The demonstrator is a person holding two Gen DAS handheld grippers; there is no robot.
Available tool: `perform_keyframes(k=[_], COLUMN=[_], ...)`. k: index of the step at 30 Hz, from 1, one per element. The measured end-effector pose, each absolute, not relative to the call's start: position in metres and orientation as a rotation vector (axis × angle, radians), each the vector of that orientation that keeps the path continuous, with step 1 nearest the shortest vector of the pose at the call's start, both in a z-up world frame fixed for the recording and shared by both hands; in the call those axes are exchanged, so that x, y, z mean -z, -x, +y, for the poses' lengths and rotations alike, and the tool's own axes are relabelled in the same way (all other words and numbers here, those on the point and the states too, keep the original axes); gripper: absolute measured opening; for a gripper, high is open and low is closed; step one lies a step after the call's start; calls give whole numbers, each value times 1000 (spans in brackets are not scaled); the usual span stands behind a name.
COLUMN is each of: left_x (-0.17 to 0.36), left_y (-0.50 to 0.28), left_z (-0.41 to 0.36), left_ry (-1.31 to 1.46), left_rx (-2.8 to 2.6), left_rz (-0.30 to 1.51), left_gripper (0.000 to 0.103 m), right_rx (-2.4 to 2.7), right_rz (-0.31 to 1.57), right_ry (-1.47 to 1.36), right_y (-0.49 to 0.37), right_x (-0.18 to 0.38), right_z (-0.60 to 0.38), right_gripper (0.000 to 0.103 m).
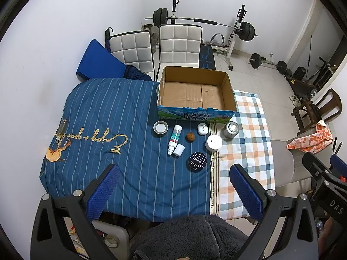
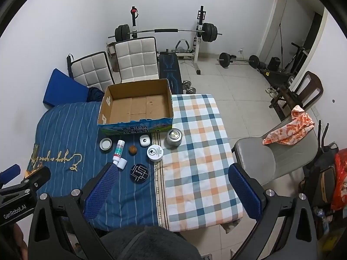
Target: Organize rigid objects
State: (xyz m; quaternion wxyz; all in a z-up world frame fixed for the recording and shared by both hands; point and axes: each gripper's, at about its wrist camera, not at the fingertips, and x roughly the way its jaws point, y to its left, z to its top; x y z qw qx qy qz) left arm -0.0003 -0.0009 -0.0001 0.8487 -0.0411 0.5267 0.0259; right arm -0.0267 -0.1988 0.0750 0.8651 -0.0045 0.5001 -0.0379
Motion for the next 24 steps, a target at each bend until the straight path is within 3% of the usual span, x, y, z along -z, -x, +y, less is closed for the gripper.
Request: perform_keyframes(k=[24], left_x=[-17], left_y=[-4], left_z=[-6], left_ry=[81], left_rx=[-54], left_rz=[1084], left_gripper=[103], right_rx=[79], right_rz=[1039], right_ry=[13], right_y=[32], right_x=[-72], right_z=[-190], right_gripper=[103])
